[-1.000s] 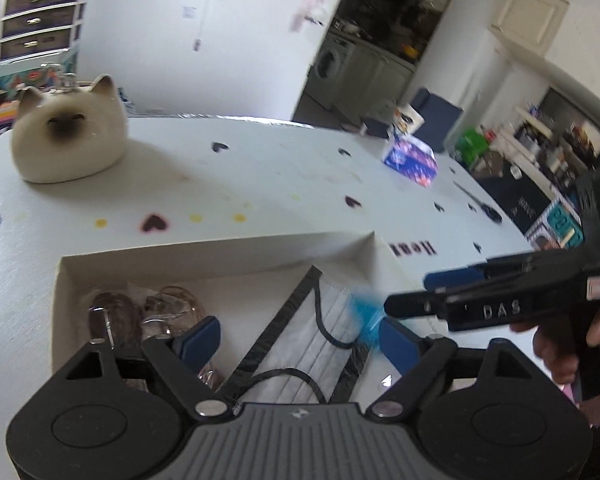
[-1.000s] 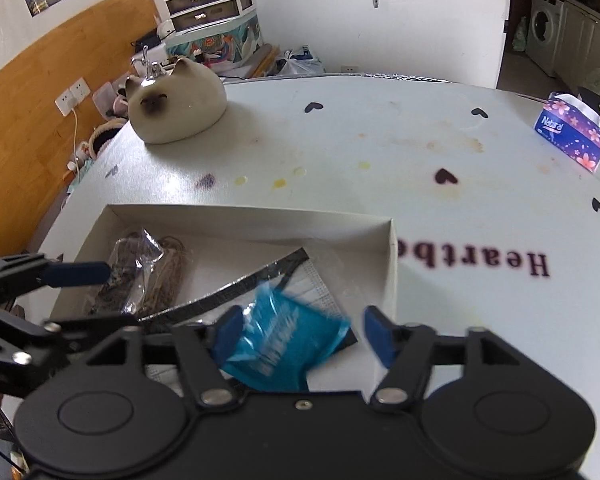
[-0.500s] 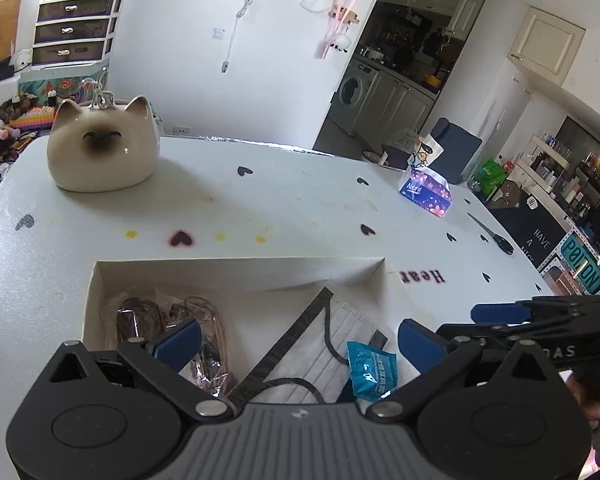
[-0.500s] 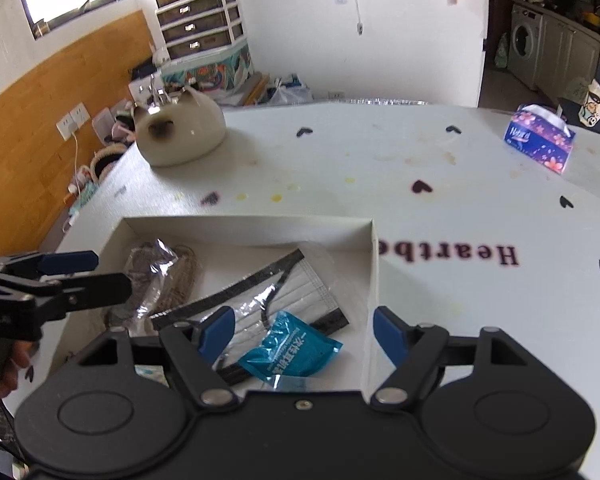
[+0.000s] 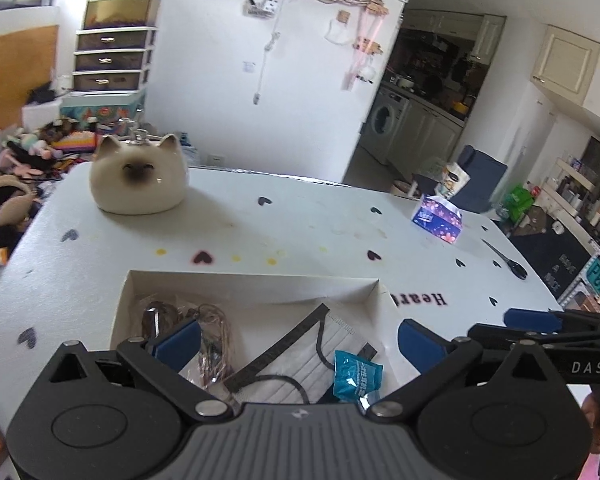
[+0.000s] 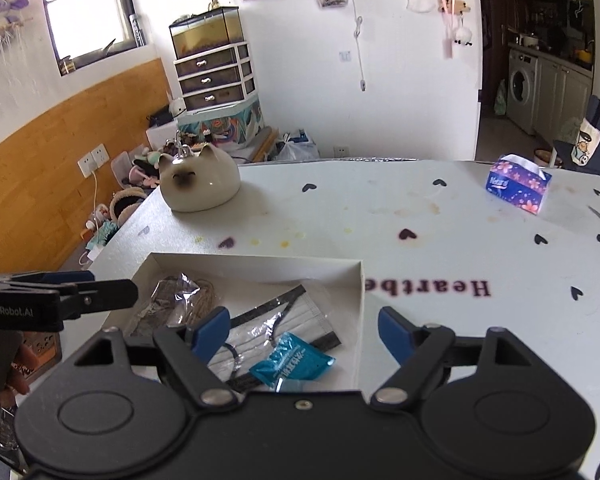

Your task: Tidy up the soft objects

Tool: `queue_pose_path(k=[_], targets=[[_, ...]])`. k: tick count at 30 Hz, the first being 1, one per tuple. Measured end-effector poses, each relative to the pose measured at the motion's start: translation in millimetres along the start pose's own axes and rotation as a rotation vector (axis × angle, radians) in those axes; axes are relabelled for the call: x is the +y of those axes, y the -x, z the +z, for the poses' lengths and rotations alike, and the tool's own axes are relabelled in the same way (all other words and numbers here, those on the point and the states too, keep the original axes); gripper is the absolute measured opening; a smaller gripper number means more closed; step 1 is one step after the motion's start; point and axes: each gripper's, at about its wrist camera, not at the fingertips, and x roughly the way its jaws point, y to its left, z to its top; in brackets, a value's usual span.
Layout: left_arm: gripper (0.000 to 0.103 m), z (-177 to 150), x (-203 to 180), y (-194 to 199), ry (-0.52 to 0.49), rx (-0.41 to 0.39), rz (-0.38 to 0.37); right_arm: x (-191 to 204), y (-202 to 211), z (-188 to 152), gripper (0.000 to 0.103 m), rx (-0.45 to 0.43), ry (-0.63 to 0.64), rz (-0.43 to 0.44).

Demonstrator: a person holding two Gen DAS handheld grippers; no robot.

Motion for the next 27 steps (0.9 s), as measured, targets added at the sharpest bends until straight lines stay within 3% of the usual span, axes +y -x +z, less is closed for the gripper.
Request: queue_pose_path(k=[10,15,27], targets=[[0.103,-30,-34,52,0.004,-0.049,0.074,-11,56,-30,0.087,-0.057,0.005,-0.011],[0.103,-50,-49,77,0.006,-0.074,0.086,-12,81,-48,0.094,-0.081,0.015,-0.021],[0.103,-86,-66,107,-0.017,-0.097,0.122,-16,123,-79,0.103,-0.173,0.025,-0.076]])
